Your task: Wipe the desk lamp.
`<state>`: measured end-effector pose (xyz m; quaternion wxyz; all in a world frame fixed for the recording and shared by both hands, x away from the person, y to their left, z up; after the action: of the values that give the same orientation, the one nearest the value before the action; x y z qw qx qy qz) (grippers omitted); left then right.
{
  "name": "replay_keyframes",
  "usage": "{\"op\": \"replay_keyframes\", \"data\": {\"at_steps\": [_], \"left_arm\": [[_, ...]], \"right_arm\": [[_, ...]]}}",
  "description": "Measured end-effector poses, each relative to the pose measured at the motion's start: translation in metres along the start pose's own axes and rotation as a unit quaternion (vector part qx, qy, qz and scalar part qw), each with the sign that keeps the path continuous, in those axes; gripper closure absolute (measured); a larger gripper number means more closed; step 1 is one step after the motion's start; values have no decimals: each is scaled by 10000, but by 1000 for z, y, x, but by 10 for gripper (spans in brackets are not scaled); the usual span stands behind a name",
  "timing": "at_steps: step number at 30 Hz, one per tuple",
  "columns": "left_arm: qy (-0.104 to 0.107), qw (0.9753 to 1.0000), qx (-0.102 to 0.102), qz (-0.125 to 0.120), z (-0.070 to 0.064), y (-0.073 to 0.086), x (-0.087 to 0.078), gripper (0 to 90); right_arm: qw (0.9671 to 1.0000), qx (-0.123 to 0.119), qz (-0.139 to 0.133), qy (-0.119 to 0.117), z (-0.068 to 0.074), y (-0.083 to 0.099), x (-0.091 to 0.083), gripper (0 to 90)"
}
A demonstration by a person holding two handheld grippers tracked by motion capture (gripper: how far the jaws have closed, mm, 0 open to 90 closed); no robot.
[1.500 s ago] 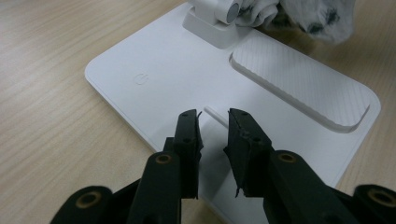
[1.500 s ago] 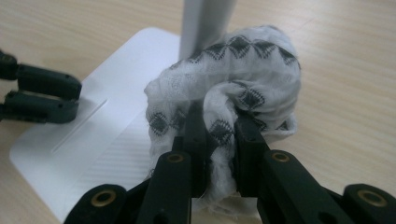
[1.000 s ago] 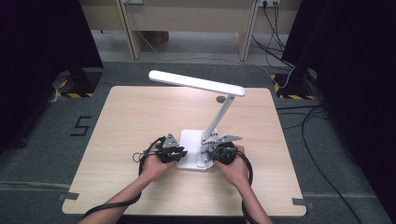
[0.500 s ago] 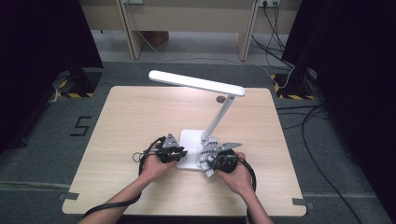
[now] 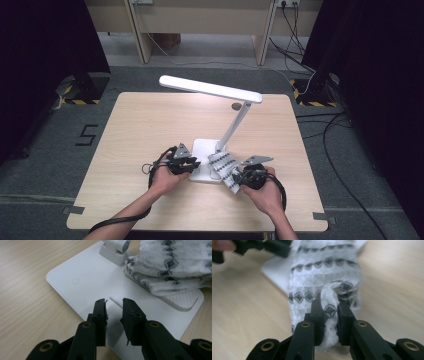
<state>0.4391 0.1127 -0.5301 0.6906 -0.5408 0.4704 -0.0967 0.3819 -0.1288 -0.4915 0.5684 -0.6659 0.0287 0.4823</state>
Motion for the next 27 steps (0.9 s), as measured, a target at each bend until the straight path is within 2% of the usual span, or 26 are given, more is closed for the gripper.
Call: {"op": "replay_keyframes", "data": {"at_steps": [4, 8, 11, 13, 14, 15, 17, 21, 27], "left_arm": [[0, 10000, 6, 8, 0, 0, 0, 721], [-4, 10000, 5, 10, 0, 0, 0, 721], [-4, 10000, -5, 7, 0, 0, 0, 720], [-3, 10000, 0, 13, 0, 0, 0, 720], [-3, 10000, -3, 13, 0, 0, 0, 721], [-2, 10000, -11, 8, 0, 0, 0, 721], [-6, 10000, -6, 8, 0, 0, 0, 720], [-8, 10000, -1, 7, 0, 0, 0, 720], [-9, 10000, 6, 6, 0, 0, 0, 720]], "right_arm": [[9986, 182, -266, 421, -21, -4, -12, 792], [9950, 360, -428, 828, -39, -5, -19, 792], [9910, 434, -515, 1156, -53, -5, -23, 792], [9858, 586, -592, 1461, -64, -3, -25, 792], [9845, 569, -630, 1535, -68, -3, -26, 792], [9821, 657, -652, 1639, -71, -2, -25, 791], [9788, 716, -695, 1787, -77, 1, -23, 790], [9751, 745, -686, 1971, -83, 6, -16, 788], [9729, 761, -516, 2121, -89, 16, -7, 749]]}}
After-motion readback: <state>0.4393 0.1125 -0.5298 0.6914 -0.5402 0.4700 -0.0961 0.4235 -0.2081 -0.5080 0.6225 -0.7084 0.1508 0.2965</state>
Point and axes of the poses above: each handheld gripper's, and its own axes: x roughly forward along the jaws, y roughly out of its underside, z roughly to its left, the point moved 4 cm from there along x, roughly forward along the jaws, and after that the axes turned 5 degrees about -z, right-handed, at the moved point
